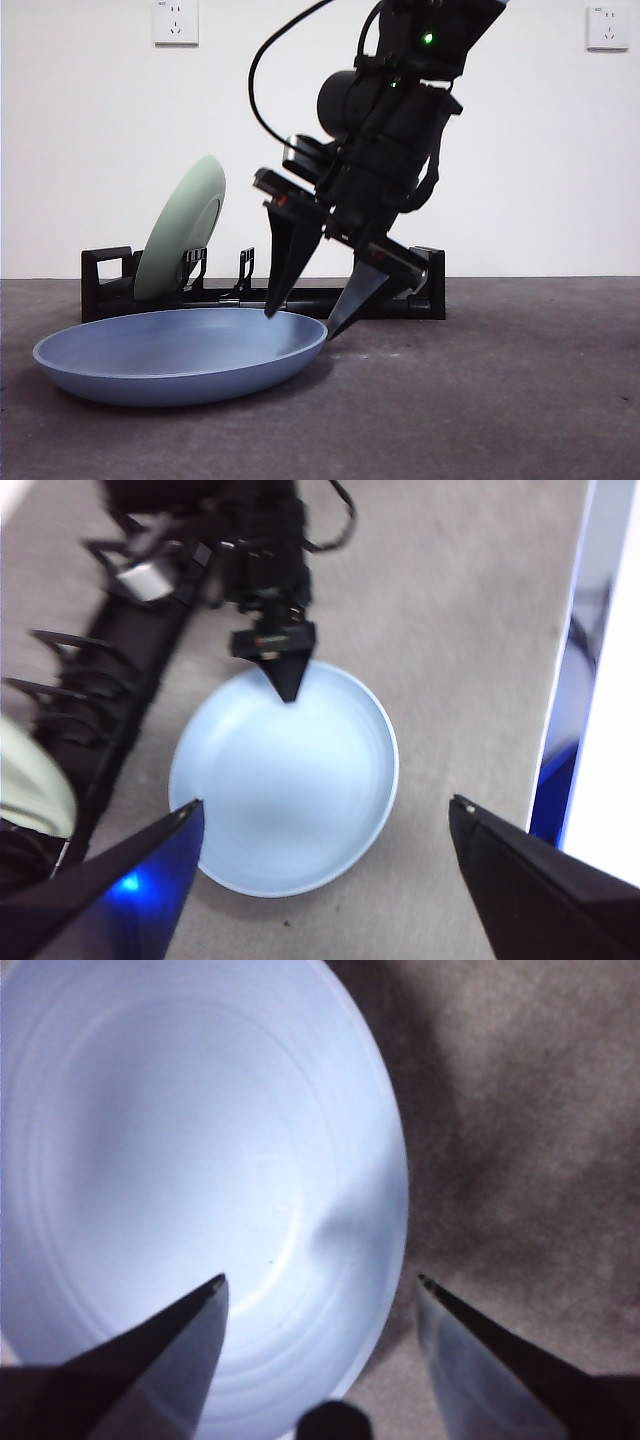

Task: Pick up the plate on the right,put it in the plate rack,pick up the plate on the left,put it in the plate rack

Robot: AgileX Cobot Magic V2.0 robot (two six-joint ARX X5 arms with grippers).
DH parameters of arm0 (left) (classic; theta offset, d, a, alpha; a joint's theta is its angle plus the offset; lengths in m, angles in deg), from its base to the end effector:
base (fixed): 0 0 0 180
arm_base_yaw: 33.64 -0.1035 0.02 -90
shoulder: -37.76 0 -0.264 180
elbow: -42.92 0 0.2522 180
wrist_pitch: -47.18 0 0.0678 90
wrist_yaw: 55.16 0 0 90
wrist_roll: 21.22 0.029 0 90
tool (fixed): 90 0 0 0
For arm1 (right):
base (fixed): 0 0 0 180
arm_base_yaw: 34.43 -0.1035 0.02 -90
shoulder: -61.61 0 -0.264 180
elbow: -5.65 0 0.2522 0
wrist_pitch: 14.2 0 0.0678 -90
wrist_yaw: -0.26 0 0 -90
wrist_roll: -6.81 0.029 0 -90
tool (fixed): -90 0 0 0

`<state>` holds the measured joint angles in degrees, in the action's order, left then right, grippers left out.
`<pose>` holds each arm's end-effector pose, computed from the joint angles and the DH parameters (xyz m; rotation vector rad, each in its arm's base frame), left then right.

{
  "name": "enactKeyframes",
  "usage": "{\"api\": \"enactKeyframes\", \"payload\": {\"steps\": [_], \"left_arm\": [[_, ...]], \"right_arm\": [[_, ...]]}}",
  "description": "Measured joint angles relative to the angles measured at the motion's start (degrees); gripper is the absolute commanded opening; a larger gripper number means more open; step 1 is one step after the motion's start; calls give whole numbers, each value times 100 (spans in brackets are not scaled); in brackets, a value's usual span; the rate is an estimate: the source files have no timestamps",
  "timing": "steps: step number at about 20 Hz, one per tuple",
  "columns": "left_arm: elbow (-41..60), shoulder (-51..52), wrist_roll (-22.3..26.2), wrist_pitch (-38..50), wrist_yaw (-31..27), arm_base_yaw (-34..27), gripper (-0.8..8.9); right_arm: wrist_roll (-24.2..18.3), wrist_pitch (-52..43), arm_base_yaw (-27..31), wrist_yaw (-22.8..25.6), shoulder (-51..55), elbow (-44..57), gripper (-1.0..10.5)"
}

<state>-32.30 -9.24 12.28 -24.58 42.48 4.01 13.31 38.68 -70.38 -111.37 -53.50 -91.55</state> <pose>0.1023 -0.0838 0.3493 0.7289 0.5161 -0.9583 0.3201 0.2454 0.1755 -0.0699 1.3188 0.7952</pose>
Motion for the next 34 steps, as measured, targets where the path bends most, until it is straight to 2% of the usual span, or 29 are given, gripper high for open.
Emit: {"api": "enactKeyframes", "payload": {"steps": [4,6,7,8,15,21,26,29,31,34], "left_arm": [[0,-249,103,-35,-295,363,416],[0,-339,107,-35,-404,498,416],[0,-358,111,-33,-426,533,416],[0,-374,116,-35,-452,562,416],[0,-378,195,-122,-470,601,416],[0,-551,444,-195,-549,1093,417],[0,-1043,782,-168,-1364,1899,418],[0,-1370,1082,192,-2039,2321,418],[0,-1576,1290,492,-2435,2468,417],[0,-1869,1510,732,-2704,2505,407]], "right_arm": [[52,-20,-31,70,-118,0,295],[66,-44,-37,109,-118,0,74],[81,-52,-37,118,-118,0,7],[101,-50,-37,157,-118,0,-10],[297,-81,-42,284,-118,0,-10],[291,435,90,251,289,24,-10],[197,1163,415,232,1770,24,-10],[153,1637,621,236,2352,24,-10],[140,1899,651,219,2625,24,-10],[120,2170,645,76,2918,24,-10]]}}
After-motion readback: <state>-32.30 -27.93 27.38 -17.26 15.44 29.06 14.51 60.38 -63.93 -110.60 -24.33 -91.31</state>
